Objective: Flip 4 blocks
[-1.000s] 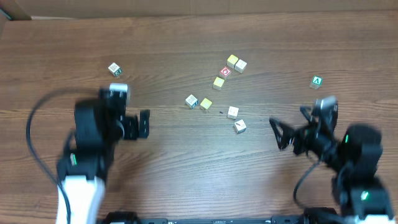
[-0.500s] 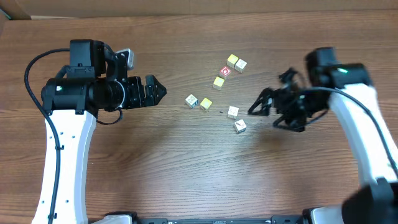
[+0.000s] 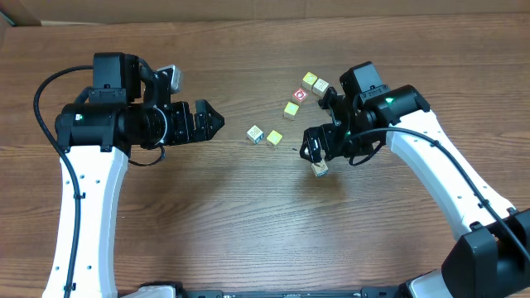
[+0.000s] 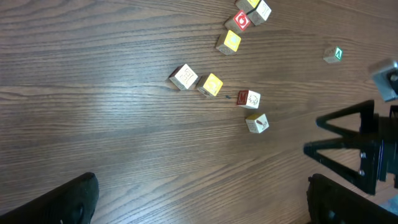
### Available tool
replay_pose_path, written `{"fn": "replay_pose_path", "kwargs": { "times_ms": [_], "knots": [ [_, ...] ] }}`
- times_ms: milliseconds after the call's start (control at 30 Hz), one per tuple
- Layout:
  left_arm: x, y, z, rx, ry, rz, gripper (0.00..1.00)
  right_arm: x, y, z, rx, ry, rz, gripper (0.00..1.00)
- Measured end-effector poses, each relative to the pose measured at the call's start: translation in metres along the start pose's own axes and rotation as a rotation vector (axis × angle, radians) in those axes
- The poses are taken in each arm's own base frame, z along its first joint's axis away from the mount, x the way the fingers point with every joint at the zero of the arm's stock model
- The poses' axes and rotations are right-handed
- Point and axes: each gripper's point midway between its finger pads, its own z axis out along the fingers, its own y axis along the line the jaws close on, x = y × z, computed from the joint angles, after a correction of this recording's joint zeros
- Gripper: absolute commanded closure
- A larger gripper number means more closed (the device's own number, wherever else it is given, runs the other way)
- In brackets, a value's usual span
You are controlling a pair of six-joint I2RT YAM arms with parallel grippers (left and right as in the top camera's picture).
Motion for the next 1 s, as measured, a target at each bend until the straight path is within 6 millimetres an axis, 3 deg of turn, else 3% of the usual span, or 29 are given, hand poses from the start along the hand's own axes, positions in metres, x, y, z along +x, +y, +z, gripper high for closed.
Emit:
{"fn": "replay_pose_path", "kwargs": {
  "times_ms": [233,333,433,767,1000],
  "knots": [
    [0.000,0.000,0.000,0.000,0.000,0.000,0.00,-0.003,-0.006,0.000,0.036,-0.015,-0.008,0.00],
    [0.001,0.000,0.000,-0.001,0.004,-0.002,0.00,-0.006,-0.014,0.000,0.086,-0.026,-0.013,0.05],
    [0.002,0.000,0.000,-0.001,0.007,-0.002,0.00,-0.004,-0.021,0.006,0.114,-0.027,-0.019,0.17],
    [0.005,0.004,0.000,-0.019,0.020,0.025,0.00,0.018,-0.049,0.057,0.176,-0.002,0.000,0.23],
    [0.007,0.006,0.002,-0.024,0.034,0.021,0.00,0.013,-0.066,0.088,0.204,0.020,0.001,0.34]
  ]
}}
